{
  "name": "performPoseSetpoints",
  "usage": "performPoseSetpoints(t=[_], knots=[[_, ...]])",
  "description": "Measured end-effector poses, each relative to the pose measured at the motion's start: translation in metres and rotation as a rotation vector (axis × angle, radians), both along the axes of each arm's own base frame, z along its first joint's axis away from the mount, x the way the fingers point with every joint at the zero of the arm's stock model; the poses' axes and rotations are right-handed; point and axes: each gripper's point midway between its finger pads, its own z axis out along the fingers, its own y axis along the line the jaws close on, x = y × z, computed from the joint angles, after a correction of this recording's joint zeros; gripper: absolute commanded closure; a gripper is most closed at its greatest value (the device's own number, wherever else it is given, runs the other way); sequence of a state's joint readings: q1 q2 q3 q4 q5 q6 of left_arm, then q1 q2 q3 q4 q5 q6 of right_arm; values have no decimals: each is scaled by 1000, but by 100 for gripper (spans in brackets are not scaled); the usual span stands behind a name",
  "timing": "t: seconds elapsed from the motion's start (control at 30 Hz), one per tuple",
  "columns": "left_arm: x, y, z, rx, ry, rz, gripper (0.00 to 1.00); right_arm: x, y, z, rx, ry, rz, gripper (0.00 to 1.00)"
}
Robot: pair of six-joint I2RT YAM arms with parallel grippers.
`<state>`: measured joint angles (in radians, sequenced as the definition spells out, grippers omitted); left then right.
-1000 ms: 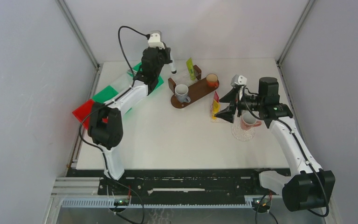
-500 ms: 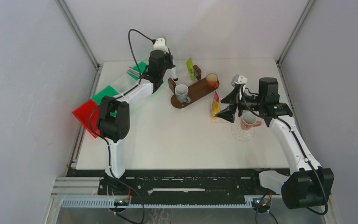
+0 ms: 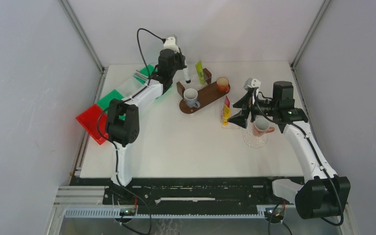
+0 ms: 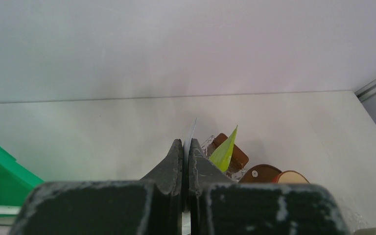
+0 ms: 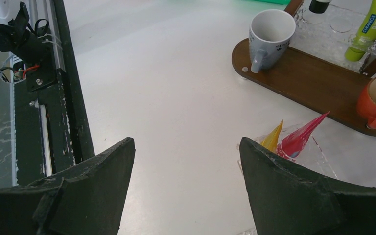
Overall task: Prepare toiletry sets of a toothbrush and toothpaste on the tray
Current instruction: Place the toothpaste in the toothpaste holder.
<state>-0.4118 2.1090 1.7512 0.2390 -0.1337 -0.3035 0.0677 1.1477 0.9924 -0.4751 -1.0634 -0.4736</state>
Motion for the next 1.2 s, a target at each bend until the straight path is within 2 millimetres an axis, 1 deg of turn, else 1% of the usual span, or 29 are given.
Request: performPoseSetpoints(t=[0.23, 0.43, 0.83, 1.2], knots=[[-2, 1, -18, 20, 64, 1, 100, 0, 0, 0, 0, 0, 0, 14], [-3, 4, -27, 32, 93, 16, 100, 0, 0, 0, 0, 0, 0, 14], [4, 3, -30, 65, 81, 17, 100, 0, 0, 0, 3, 1, 2, 14], [5, 4, -29, 127, 55, 21, 100, -1, 1, 1, 8, 4, 7, 14]])
